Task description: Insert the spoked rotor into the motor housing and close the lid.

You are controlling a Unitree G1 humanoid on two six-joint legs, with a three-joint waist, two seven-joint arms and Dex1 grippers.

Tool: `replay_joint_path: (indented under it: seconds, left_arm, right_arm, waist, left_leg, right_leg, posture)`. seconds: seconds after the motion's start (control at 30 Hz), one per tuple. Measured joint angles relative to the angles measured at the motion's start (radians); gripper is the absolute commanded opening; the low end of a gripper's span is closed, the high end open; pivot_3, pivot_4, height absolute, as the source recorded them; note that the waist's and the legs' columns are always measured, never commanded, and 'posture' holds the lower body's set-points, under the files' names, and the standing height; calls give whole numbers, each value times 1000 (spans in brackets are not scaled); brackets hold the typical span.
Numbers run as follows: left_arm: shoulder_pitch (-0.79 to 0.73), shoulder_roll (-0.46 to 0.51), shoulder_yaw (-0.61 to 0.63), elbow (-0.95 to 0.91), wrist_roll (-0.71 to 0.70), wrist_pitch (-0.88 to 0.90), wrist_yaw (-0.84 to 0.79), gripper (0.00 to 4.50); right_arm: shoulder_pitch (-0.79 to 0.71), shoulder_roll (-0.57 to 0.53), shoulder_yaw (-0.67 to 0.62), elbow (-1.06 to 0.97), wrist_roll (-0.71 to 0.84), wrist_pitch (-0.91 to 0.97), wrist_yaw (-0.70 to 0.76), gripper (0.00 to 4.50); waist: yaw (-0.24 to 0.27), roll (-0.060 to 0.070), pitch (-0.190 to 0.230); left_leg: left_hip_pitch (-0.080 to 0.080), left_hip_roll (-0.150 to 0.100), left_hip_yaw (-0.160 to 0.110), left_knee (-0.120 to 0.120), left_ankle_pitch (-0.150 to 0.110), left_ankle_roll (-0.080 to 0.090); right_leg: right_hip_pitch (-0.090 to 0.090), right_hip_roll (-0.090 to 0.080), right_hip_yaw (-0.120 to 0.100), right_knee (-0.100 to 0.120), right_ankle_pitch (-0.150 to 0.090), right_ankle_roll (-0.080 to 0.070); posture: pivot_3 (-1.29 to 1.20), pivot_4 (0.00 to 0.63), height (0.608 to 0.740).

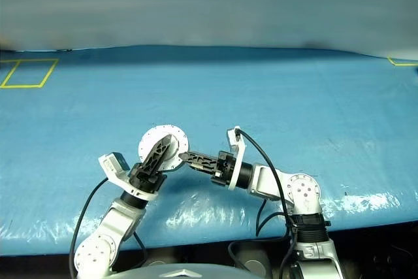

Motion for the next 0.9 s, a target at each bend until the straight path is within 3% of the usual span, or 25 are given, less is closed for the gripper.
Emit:
replay_joint_path:
  seconds: [0.03, 0.17, 0.2, 0.9]
  left_arm:
    - [-1, 7, -2, 0, 10, 6, 6, 3872]
    - [1, 6, -1, -3, -10, 9, 12, 2700]
    - [2, 3, -1, -4, -23, 9, 11, 2632]
    - [-20, 11, 0, -9, -107, 13, 74, 2531]
  right_arm:
    - [3, 1, 2, 0, 0, -5, 0, 1186]
    - [8, 2, 11, -1, -3, -24, -2, 1186]
    - [8, 2, 11, -6, -2, -27, 1, 1186]
    - [19, 23, 17, -43, -49, -78, 19, 1186]
  waist:
    - [0, 0, 0]
    - [0, 0, 0]
    - [0, 0, 0]
    - [1, 0, 0]
  left_leg:
    - [0, 0, 0, 0, 0, 0]
    - [0, 0, 0, 0, 0, 0]
    - [0, 0, 0, 0, 0, 0]
    - [0, 0, 0, 1, 0, 0]
  right_leg:
    - [0, 0, 0, 0, 0, 0]
    - [0, 0, 0, 0, 0, 0]
    - [0, 0, 0, 0, 0, 0]
    - [0, 0, 0, 0, 0, 0]
  posture:
    - [0, 150, 740]
    - [0, 150, 740]
    - [0, 150, 740]
    - [0, 150, 740]
